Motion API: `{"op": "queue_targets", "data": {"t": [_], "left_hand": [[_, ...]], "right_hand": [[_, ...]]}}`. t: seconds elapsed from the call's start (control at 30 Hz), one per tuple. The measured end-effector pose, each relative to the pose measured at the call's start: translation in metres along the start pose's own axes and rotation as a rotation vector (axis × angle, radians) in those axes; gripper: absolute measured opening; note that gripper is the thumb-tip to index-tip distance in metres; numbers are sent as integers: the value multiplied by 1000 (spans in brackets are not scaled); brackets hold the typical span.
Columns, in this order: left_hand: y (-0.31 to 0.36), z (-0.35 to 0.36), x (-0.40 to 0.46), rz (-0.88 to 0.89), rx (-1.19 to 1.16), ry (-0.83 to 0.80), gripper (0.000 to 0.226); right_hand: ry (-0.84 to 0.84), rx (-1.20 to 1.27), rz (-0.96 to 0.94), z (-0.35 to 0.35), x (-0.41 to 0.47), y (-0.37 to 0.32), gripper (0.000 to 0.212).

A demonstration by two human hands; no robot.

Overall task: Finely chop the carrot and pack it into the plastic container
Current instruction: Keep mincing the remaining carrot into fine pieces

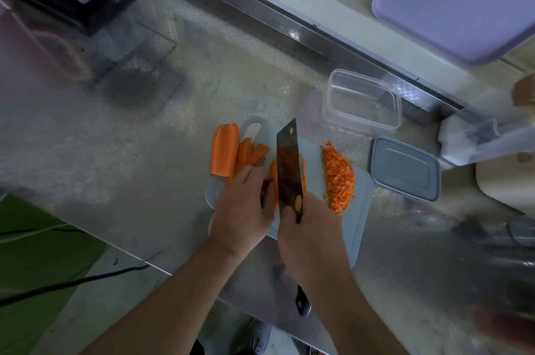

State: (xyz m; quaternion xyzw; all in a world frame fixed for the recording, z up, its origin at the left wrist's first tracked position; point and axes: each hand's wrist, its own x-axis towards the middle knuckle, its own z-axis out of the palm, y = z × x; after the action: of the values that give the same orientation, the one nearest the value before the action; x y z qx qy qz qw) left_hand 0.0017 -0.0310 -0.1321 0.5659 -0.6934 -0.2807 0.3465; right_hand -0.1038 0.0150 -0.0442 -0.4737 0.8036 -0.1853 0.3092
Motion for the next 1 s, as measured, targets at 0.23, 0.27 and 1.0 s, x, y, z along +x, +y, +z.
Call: {"op": "queue_targets", "data": {"t": [0.23, 0.27, 1.0], "left_hand": [[0, 0, 0, -6, 11, 5, 10], [0, 1, 0, -3, 12, 5, 10], [4, -2, 0, -89, 0, -42, 6]], "right_hand": [[-19, -19, 9, -1, -2, -2, 25], [-18, -24, 12, 0, -2, -1, 24], [-45, -30, 79, 9, 2, -11, 18]]}}
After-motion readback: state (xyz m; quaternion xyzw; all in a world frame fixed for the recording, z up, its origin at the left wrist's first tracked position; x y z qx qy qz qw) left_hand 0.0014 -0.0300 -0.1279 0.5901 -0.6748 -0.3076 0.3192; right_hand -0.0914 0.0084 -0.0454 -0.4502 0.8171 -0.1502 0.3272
